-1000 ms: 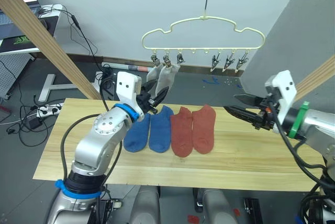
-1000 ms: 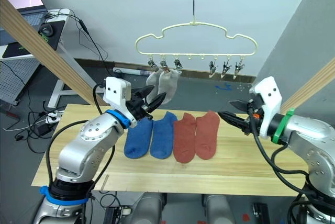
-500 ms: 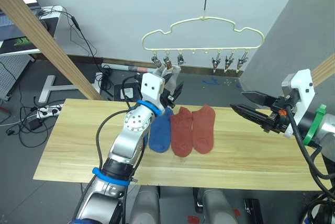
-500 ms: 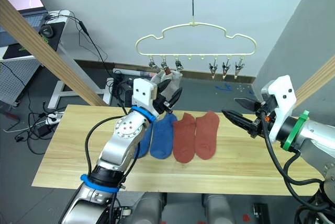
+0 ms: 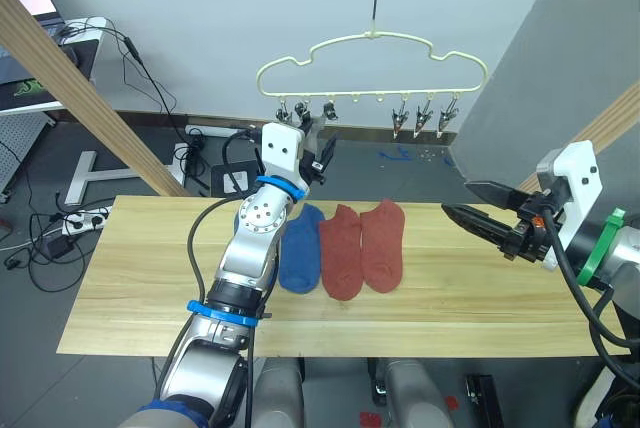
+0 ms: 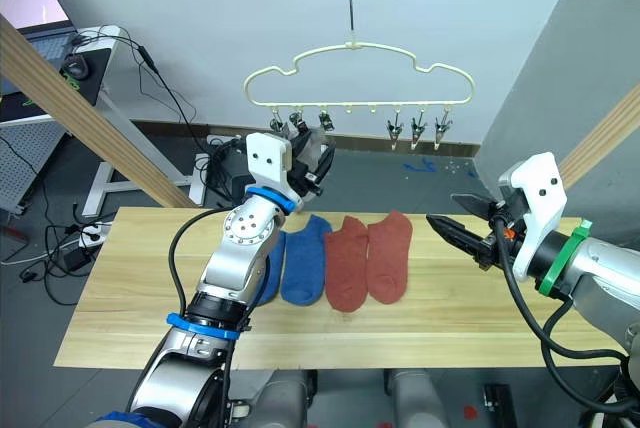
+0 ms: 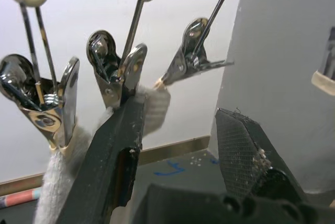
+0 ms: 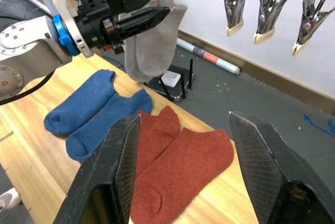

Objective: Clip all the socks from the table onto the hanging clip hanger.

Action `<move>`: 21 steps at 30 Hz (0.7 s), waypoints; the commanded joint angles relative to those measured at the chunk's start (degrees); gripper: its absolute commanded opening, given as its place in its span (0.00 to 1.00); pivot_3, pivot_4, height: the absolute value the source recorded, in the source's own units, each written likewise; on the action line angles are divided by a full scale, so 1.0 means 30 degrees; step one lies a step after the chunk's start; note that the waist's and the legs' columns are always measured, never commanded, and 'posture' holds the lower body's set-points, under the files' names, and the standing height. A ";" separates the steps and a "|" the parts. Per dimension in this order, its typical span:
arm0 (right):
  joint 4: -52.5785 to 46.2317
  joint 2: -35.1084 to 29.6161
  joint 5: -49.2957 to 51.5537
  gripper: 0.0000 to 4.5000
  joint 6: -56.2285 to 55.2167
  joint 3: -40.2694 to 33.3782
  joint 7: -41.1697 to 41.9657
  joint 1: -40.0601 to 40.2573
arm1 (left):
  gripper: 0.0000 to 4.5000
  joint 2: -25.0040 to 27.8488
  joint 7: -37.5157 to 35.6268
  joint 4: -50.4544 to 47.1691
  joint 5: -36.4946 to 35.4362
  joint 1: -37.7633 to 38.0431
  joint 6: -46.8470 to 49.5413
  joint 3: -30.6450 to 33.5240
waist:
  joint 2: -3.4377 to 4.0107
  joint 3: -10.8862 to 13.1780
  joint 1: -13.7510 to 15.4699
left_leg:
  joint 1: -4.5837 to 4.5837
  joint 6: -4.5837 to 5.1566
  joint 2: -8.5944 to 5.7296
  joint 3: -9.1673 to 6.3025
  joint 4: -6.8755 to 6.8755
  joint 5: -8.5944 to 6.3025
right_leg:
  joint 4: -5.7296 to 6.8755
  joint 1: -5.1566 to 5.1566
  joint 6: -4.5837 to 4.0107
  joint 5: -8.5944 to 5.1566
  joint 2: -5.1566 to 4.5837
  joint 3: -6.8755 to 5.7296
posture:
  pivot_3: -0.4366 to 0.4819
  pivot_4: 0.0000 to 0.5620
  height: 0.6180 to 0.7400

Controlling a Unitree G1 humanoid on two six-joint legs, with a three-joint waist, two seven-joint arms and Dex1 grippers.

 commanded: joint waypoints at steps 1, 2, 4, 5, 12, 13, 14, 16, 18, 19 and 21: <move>-0.0247 -0.0462 0.0681 0.61 -0.0770 -0.0153 -0.0345 0.0146 | 0.53 -0.0065 0.0212 -0.0611 0.0282 -0.0264 -0.0262 0.0318 | 0.0011 -0.0038 -0.0008 | 0.0001 0.0001 0.0000 0.0001 0.0002 0.0001 | 0.0002 0.0000 -0.0001 0.0001 0.0000 0.0002 | 0.42 0.42 1.00; -0.0242 -0.0554 0.0853 0.61 -0.0863 -0.0145 -0.0441 0.0199 | 0.53 0.0012 0.0259 -0.0563 0.0339 -0.0211 -0.0284 0.0396 | 0.0009 -0.0063 -0.0009 | 0.0002 0.0002 0.0000 0.0001 0.0003 0.0001 | 0.0005 0.0000 -0.0001 0.0002 0.0000 0.0002 | 0.42 0.42 1.00; -0.0191 -0.0741 0.1128 0.61 -0.1060 -0.0114 -0.0608 0.0291 | 0.53 0.0086 0.0339 -0.0368 0.0463 -0.0218 -0.0393 0.0485 | 0.0014 -0.0097 -0.0012 | 0.0004 0.0005 0.0001 -0.0002 0.0004 0.0003 | 0.0012 0.0001 -0.0001 0.0002 0.0003 0.0000 | 0.43 0.43 1.00; -0.0158 -0.0836 0.1250 0.61 -0.1174 -0.0108 -0.0689 0.0326 | 0.53 0.0061 0.0459 -0.0226 0.0534 -0.0302 -0.0451 0.0550 | 0.0013 -0.0099 -0.0013 | 0.0006 0.0006 0.0000 0.0000 0.0007 0.0004 | 0.0016 0.0002 -0.0002 0.0002 0.0004 0.0004 | 0.43 0.43 1.00; 0.0214 -0.1611 0.2517 0.61 -0.1877 -0.0175 -0.1260 -0.0089 | 0.53 -0.0178 0.1139 0.0887 0.0939 -0.1119 -0.0751 0.0848 | 0.0010 -0.0103 -0.0012 | 0.0008 0.0020 -0.0006 -0.0003 0.0049 0.0013 | 0.0075 0.0004 -0.0001 0.0006 0.0003 0.0008 | 0.42 0.42 1.00; 0.0232 -0.1743 0.2650 0.61 -0.1976 -0.0135 -0.1340 -0.0067 | 0.53 -0.0243 0.1154 0.1039 0.0984 -0.1174 -0.0795 0.0785 | 0.0010 -0.0106 -0.0013 | 0.0012 0.0022 -0.0008 -0.0002 0.0051 0.0015 | 0.0087 0.0003 -0.0001 0.0006 0.0003 0.0009 | 0.42 0.42 1.00; 0.0248 -0.1855 0.2766 0.61 -0.2075 -0.0094 -0.1439 -0.0026 | 0.53 -0.0344 0.1184 0.1163 0.1010 -0.1244 -0.0785 0.0738 | 0.0011 -0.0107 -0.0013 | 0.0017 0.0023 -0.0008 -0.0002 0.0051 0.0015 | 0.0096 0.0003 -0.0001 0.0005 0.0003 0.0010 | 0.42 0.42 1.00; 0.0263 -0.2035 0.2986 0.61 -0.2262 -0.0037 -0.1634 0.0085 | 0.53 -0.0627 0.1191 0.1281 0.0973 -0.1410 -0.0799 0.0669 | 0.0010 -0.0107 -0.0015 | 0.0018 0.0026 -0.0007 -0.0003 0.0052 0.0017 | 0.0104 0.0003 -0.0001 0.0005 0.0003 0.0009 | 0.42 0.42 1.00; 0.0260 -0.2203 0.3186 0.61 -0.2477 0.0021 -0.1846 0.0255 | 0.53 -0.0856 0.1131 0.1269 0.0909 -0.1506 -0.0761 0.0584 | 0.0009 -0.0108 -0.0010 | 0.0019 0.0027 -0.0007 -0.0004 0.0054 0.0019 | 0.0108 0.0003 -0.0001 0.0005 0.0003 0.0008 | 0.42 0.42 1.00; 0.0282 -0.2276 0.3253 0.61 -0.2579 0.0094 -0.1963 0.0316 | 0.53 -0.0947 0.1137 0.1285 0.0933 -0.1554 -0.0771 0.0532 | 0.0009 -0.0108 -0.0008 | 0.0018 0.0028 -0.0008 -0.0004 0.0057 0.0019 | 0.0110 0.0003 -0.0001 0.0005 0.0003 0.0008 | 0.41 0.42 1.00; 0.0299 -0.2399 0.3325 0.61 -0.2756 0.0189 -0.2130 0.0458 | 0.53 -0.1106 0.1113 0.1265 0.0909 -0.1611 -0.0778 0.0506 | 0.0008 -0.0108 -0.0024 | 0.0017 0.0028 -0.0009 0.0001 0.0060 0.0019 | 0.0110 0.0003 -0.0001 0.0005 0.0003 0.0014 | 0.41 0.42 1.00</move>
